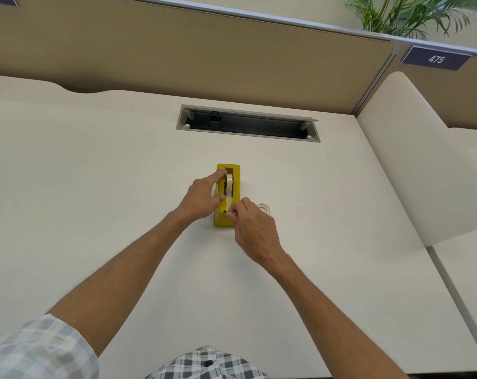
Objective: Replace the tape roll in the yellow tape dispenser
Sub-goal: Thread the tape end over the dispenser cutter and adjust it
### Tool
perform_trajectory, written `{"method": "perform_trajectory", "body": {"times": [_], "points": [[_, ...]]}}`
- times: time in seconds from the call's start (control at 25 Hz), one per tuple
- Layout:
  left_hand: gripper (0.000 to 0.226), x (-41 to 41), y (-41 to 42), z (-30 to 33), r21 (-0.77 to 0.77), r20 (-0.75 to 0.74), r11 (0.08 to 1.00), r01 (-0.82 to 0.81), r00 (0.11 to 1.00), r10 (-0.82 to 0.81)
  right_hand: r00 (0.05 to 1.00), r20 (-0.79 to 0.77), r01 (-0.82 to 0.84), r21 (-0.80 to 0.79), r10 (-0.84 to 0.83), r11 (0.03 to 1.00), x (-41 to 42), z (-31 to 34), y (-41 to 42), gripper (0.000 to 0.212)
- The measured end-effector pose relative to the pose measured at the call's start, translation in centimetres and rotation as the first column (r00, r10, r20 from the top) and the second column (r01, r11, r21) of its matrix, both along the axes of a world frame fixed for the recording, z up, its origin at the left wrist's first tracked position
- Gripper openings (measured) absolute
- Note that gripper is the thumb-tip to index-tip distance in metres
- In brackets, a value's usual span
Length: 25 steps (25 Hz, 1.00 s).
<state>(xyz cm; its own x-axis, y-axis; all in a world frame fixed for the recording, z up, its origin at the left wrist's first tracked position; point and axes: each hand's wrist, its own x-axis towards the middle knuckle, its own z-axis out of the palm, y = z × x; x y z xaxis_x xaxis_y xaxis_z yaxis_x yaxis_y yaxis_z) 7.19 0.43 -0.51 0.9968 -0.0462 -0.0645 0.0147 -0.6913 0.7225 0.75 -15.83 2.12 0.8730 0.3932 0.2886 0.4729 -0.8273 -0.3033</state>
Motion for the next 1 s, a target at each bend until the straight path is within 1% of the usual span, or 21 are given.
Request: {"method": "perform_trajectory", "body": {"times": [0.28, 0.48, 0.72, 0.88, 1.0], "points": [[0.069, -0.1, 0.0, 0.3, -0.002, 0.007, 1.000, 0.012, 1.000, -0.012, 1.000, 0.010, 0.023, 0.006, -0.023, 1.000, -1.1, -0.4, -0.2, 0.013], [0.068, -0.4, 0.2, 0.2, 0.006, -0.018, 0.999, 0.042, 0.999, -0.041, 1.000, -0.005, 0.005, -0.014, -0.005, 1.000, -1.3, -0.8, -0.4, 0.014], [0.070, -0.4, 0.2, 0.0, -0.018, -0.016, 0.999, 0.038, 0.999, -0.039, 0.999, 0.039, 0.028, 0.012, -0.028, 1.000, -1.6, -1.1, -0.2, 0.012], [0.069, -0.8, -0.1, -0.1, -0.004, 0.036, 1.000, -0.004, 0.999, 0.004, 0.998, 0.045, 0.030, 0.025, -0.031, 0.999, -1.7, -1.5, -0.1, 0.012], [0.063, -1.5, -0.2, -0.4, 0.062, 0.083, 0.997, -0.046, 0.996, 0.041, 0.998, 0.050, 0.034, 0.034, -0.036, 0.999, -1.7, -2.0, -0.1, 0.011]]}}
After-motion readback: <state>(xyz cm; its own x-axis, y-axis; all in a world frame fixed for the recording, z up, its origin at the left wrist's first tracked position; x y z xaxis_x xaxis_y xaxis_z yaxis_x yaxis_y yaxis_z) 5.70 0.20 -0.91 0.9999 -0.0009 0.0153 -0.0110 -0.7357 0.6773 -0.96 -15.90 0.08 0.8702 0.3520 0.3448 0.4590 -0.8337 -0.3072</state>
